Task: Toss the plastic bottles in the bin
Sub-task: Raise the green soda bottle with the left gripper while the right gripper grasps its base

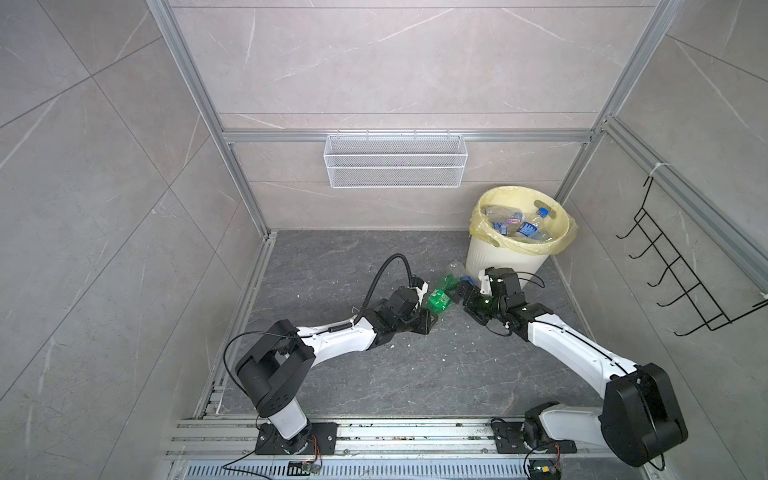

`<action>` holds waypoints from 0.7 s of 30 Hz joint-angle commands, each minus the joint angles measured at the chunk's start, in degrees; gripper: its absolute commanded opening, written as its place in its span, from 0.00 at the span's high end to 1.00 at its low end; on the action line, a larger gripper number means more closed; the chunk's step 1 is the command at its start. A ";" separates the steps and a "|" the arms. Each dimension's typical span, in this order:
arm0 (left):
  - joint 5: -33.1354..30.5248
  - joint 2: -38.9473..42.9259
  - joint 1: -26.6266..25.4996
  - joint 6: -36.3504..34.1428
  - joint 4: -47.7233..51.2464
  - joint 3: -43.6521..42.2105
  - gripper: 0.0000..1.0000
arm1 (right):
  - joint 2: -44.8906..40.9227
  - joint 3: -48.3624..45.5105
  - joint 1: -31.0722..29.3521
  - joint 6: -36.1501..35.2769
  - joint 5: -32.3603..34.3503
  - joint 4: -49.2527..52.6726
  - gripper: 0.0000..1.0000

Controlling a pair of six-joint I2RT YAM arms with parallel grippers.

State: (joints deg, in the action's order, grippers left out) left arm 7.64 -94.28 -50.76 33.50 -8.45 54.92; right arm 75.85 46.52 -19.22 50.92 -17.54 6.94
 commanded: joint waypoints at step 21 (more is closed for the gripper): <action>2.03 4.02 -0.04 1.73 -4.21 -1.84 0.76 | 4.46 4.70 -3.46 3.84 1.90 -6.61 0.45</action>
State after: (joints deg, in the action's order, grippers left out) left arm 9.28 -92.40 -50.74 35.16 -10.72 53.17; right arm 81.54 49.65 -22.35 55.86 -17.08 -0.23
